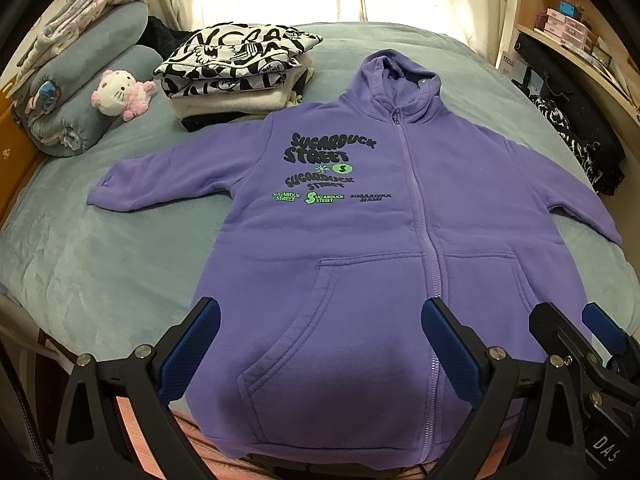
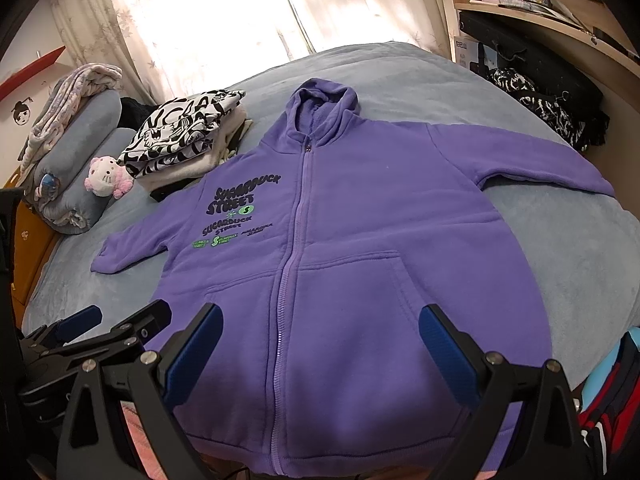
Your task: Fold large clothes
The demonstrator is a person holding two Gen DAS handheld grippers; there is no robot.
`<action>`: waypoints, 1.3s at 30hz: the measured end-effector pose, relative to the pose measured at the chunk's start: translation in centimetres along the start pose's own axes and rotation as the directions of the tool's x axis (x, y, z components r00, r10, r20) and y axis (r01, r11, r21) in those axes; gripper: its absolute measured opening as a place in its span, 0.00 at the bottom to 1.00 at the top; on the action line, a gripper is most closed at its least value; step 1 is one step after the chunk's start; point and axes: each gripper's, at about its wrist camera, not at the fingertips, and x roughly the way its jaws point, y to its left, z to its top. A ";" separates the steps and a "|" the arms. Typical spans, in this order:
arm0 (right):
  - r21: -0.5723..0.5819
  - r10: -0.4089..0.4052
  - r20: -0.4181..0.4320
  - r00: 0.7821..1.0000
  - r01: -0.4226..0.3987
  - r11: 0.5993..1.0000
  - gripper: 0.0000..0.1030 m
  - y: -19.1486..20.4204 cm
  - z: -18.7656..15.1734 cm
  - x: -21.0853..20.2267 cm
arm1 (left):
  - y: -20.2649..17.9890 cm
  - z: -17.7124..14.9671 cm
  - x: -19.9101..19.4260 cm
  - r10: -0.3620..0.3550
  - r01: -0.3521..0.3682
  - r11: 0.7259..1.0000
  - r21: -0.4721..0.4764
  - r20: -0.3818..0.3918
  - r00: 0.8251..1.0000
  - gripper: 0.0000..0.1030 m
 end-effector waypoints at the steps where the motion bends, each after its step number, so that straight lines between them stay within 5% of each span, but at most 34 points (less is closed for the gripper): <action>1: 0.000 0.000 0.002 1.000 0.000 1.000 0.96 -0.2 -0.5 0.4 | 0.0 0.0 0.0 0.000 0.000 1.000 0.000 0.002 1.000 0.96; 22: 0.000 0.013 0.064 0.998 -0.013 1.000 0.96 -2.2 2.5 -0.6 | -2.5 2.3 -1.5 0.008 -0.009 1.000 0.021 0.064 0.998 0.97; 39: 0.018 -0.063 0.185 0.981 0.060 0.998 0.96 -7.5 6.4 -1.9 | -10.6 7.1 -1.0 -0.004 -0.008 0.990 0.139 0.085 0.996 0.97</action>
